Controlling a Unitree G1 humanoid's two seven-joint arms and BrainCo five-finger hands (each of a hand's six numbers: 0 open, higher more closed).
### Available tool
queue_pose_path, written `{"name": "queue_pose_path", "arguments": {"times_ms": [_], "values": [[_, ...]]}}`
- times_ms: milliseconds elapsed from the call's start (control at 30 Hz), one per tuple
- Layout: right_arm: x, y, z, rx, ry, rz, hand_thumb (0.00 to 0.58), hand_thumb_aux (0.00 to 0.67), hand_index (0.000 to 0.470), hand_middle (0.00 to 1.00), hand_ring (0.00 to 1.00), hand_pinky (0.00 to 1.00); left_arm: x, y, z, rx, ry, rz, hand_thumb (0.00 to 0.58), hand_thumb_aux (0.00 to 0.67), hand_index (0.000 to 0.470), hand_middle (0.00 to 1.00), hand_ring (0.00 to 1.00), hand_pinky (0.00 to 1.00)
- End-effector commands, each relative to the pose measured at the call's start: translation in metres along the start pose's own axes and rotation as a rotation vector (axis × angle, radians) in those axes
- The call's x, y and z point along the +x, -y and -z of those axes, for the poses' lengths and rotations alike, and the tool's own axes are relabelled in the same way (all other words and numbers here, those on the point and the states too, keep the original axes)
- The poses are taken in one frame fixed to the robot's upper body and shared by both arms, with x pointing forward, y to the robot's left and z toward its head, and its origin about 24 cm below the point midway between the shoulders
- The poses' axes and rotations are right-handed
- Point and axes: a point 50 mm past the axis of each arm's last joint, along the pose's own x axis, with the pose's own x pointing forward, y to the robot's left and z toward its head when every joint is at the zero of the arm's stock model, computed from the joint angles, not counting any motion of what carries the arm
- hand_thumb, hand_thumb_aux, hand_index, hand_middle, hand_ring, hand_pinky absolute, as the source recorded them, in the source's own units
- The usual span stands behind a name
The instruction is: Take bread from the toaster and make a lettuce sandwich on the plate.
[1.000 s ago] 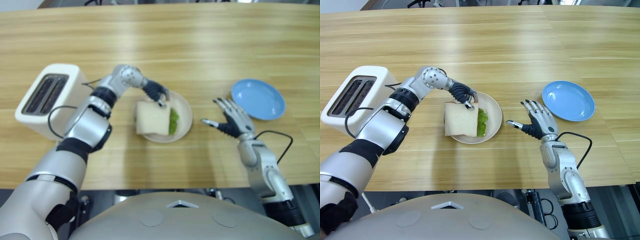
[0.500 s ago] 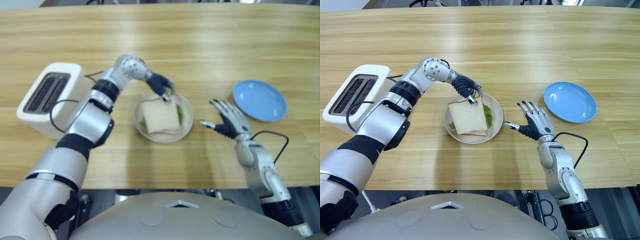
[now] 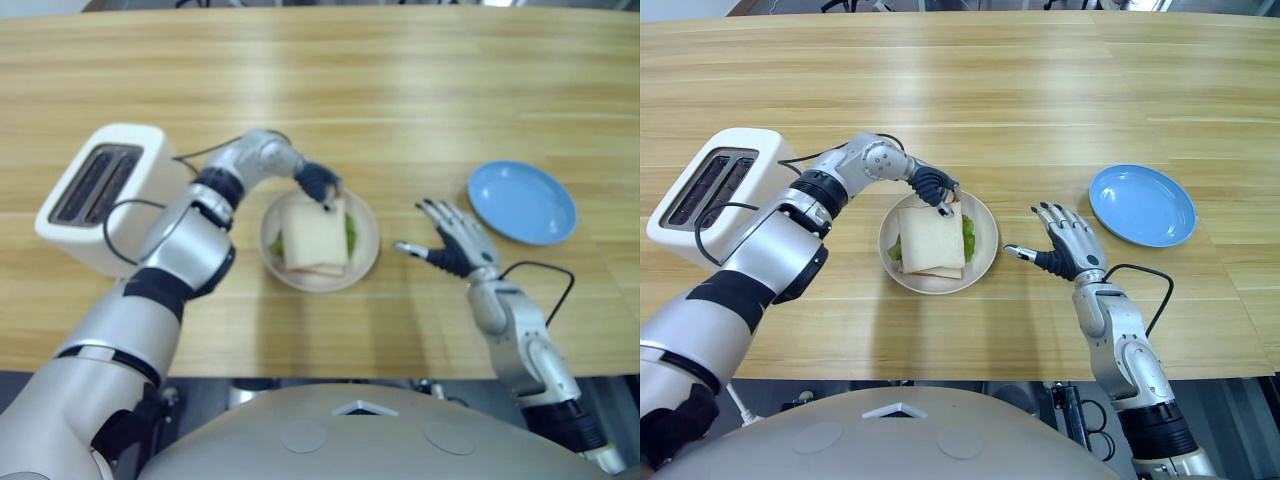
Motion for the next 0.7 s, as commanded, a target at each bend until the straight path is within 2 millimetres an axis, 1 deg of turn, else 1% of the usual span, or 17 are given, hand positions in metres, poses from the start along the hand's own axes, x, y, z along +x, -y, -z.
{"name": "queue_pose_path", "arguments": {"times_ms": [33, 100, 267, 367, 500, 700], "values": [[-0.006, -0.005, -0.028, -0.047, 0.196, -0.052, 0.0, 0.0, 0.0, 0.0, 0.0, 0.0, 0.01, 0.011, 0.001, 0.07, -0.053, 0.001, 0.58, 0.67, 0.46, 1.0, 1.0, 1.0], [-0.009, -0.007, -0.037, -0.047, 0.255, -0.058, 0.0, 0.0, 0.0, 0.0, 0.0, 0.0, 0.013, 0.014, 0.0, 0.099, -0.063, -0.01, 0.58, 0.67, 0.46, 1.0, 1.0, 1.0], [-0.022, -0.007, -0.074, -0.052, 0.481, -0.064, 0.0, 0.0, 0.0, 0.0, 0.0, 0.0, 0.02, 0.022, 0.0, 0.172, -0.088, -0.014, 0.58, 0.67, 0.46, 1.0, 1.0, 1.0], [-0.026, -0.006, -0.091, -0.049, 0.579, -0.073, 0.0, 0.0, 0.0, 0.0, 0.0, 0.0, 0.022, 0.026, 0.0, 0.199, -0.093, -0.024, 0.58, 0.67, 0.46, 1.0, 1.0, 1.0], [-0.025, -0.009, -0.102, -0.07, 0.638, -0.099, 0.0, 0.0, 0.0, 0.0, 0.0, 0.0, 0.023, 0.028, 0.001, 0.205, -0.095, -0.04, 0.58, 0.67, 0.46, 1.0, 1.0, 1.0], [-0.017, -0.016, -0.108, -0.11, 0.67, -0.128, 0.0, 0.0, 0.0, 0.0, 0.0, 0.0, 0.023, 0.029, 0.002, 0.2, -0.097, -0.045, 0.58, 0.67, 0.46, 1.0, 1.0, 1.0]]}}
